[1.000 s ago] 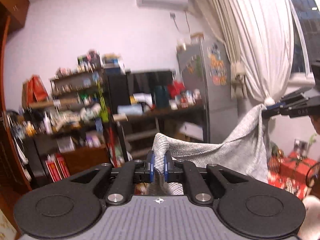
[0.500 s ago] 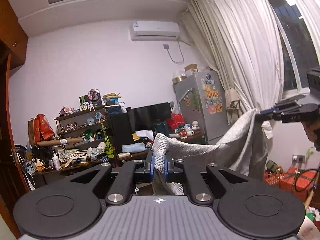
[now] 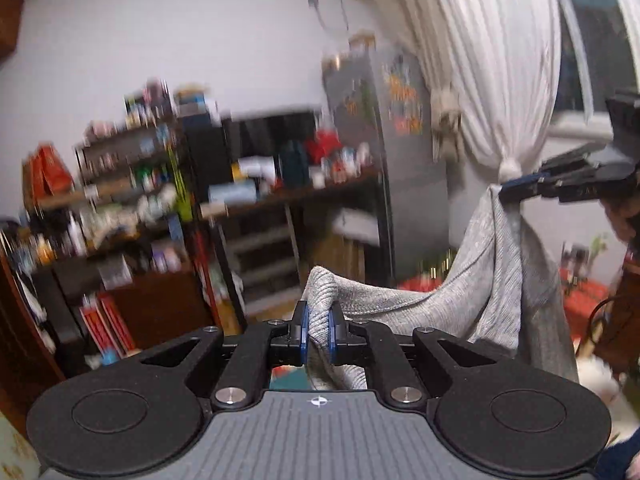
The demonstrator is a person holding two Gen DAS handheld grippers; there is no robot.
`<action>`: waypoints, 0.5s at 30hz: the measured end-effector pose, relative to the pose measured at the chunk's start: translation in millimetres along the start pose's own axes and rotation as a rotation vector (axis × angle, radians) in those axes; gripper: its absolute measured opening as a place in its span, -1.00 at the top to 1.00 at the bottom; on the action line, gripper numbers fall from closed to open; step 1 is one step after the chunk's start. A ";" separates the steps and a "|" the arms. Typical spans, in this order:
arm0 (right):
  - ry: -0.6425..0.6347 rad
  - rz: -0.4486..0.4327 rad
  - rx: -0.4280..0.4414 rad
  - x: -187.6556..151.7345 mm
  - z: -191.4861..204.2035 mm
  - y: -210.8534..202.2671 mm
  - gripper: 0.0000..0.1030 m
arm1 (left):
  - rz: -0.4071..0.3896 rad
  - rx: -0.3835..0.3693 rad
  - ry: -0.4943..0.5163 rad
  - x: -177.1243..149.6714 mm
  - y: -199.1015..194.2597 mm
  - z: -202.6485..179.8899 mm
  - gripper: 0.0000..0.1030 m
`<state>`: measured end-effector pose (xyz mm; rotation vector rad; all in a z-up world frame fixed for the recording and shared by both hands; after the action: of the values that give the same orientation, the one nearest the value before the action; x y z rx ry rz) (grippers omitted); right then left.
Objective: Fold clothes
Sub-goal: 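Lift the sweater high with both grippers and shake it out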
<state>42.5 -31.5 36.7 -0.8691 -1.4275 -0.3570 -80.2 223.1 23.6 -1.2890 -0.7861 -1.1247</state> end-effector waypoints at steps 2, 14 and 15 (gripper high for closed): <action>0.033 0.068 0.005 -33.9 -9.7 33.4 0.85 | 0.072 -0.014 -0.032 -29.7 34.8 1.6 0.83; 0.242 0.361 0.005 -179.7 -84.6 242.3 0.87 | 0.387 0.017 -0.214 -144.3 207.3 45.5 0.83; 0.258 0.378 0.005 -183.5 -92.0 260.3 0.87 | 0.406 0.022 -0.224 -148.2 220.5 52.3 0.83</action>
<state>258.4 24.0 -208.6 -1.0266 -1.0012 -0.1704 89.4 285.6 -177.9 -1.4918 -0.6573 -0.6534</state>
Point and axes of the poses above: each gripper's, at about its wrist camera, not at the fingertips, and y roughly the way its jaws point, z to its left, x to its top, the point moved 4 cm from there along y, roughly the way its jaws point, and after that the axes turned 2 degrees about -z, right-handed, at the moved point
